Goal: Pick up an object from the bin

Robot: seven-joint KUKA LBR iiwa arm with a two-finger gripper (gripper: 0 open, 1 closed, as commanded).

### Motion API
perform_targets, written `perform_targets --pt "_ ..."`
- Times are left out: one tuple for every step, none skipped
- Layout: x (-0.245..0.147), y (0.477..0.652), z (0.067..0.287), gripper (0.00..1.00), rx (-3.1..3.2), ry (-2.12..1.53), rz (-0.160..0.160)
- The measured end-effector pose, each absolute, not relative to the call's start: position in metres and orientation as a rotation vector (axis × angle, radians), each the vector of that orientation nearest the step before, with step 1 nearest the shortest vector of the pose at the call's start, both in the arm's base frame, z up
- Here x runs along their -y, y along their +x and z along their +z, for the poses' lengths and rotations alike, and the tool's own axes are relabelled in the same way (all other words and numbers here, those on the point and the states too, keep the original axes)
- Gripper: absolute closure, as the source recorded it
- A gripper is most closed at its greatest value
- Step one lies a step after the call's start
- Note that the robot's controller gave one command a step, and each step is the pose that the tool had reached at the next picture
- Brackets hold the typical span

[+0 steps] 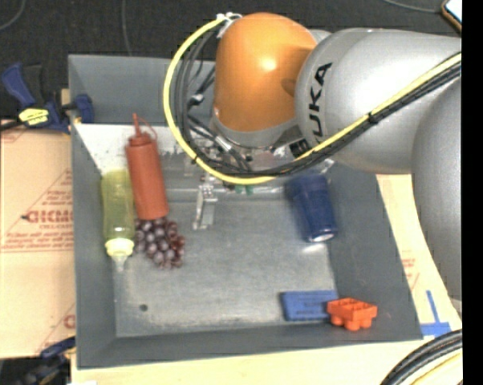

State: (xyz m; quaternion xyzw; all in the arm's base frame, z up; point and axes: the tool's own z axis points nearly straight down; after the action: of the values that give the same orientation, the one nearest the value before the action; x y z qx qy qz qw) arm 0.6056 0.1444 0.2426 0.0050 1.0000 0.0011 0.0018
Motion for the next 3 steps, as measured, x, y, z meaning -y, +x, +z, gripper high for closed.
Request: perform_targets --pt "-0.145 0.605 0.242 0.00 -3.138 0.015 0.003" --pt "-0.203 0.590 0.187 0.00 -3.137 0.026 0.006" --pt "-0.182 0.521 0.168 0.00 -3.122 -0.244 -0.002"
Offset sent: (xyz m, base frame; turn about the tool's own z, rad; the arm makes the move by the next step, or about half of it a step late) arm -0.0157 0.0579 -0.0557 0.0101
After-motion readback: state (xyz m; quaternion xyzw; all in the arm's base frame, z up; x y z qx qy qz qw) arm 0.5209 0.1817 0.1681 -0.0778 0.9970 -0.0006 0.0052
